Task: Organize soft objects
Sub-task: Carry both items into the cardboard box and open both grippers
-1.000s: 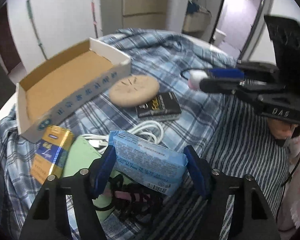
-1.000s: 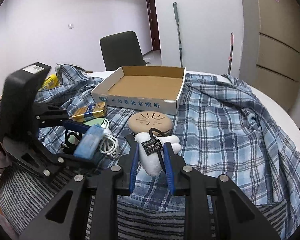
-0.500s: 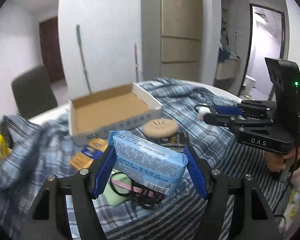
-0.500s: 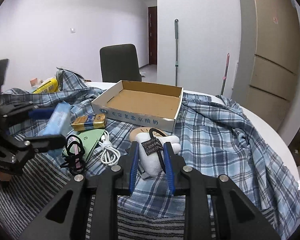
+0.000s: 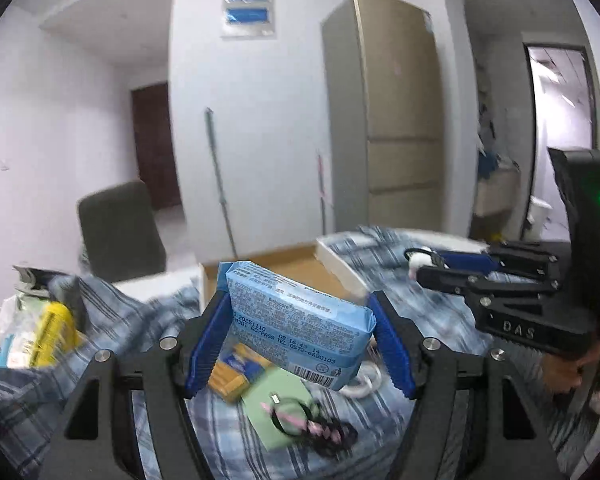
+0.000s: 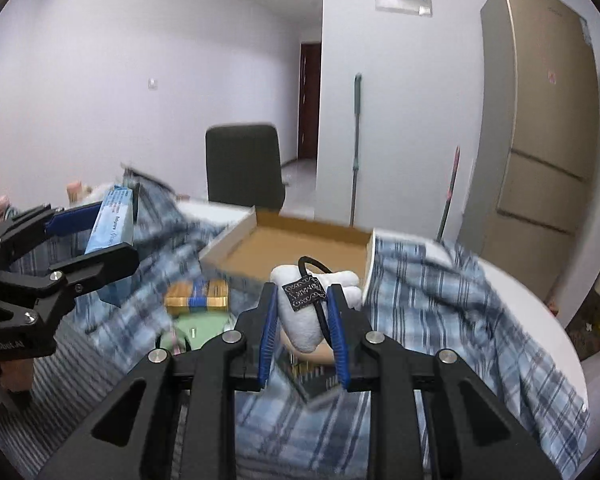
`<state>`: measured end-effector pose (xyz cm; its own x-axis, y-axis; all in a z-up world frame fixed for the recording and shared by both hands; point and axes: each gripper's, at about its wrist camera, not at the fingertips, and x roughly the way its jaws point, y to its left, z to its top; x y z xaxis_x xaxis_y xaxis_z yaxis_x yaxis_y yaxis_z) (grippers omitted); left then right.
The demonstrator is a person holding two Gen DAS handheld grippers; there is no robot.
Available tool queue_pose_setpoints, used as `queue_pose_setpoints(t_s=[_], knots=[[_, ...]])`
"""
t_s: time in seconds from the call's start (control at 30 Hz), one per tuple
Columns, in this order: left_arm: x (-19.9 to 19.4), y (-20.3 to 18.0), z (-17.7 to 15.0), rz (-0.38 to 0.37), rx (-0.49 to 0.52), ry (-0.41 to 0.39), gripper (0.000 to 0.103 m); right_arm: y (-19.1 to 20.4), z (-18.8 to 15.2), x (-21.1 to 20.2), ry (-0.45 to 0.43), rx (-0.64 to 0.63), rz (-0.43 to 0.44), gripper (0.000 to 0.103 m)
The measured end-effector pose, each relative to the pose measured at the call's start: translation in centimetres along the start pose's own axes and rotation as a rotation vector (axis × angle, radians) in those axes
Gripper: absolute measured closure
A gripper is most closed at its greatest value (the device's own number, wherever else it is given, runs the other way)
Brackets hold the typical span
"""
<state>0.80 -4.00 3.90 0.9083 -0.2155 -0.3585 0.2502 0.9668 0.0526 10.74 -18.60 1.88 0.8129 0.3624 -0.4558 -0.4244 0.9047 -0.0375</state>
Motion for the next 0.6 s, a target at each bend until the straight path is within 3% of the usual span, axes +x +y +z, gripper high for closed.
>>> queue_pose_setpoints(t_s=[0.1, 0.33, 0.6], knots=[[0.4, 1.0, 1.7, 0.067, -0.031, -0.102, 0.031, 0.1, 2.2, 0.1, -0.065, -0.011, -0.024, 0.079], [4.3, 2.9, 5.4, 0.133, -0.032, -0.209, 0.031, 0.0, 7.3, 2.6, -0.173, 0.001, -0.078, 0.079], [11.1, 5.8, 7.1, 0.182, -0.099, -0.212, 0.031, -1.0, 10.7, 6.0, -0.225, 0.073, -0.103, 0.079]])
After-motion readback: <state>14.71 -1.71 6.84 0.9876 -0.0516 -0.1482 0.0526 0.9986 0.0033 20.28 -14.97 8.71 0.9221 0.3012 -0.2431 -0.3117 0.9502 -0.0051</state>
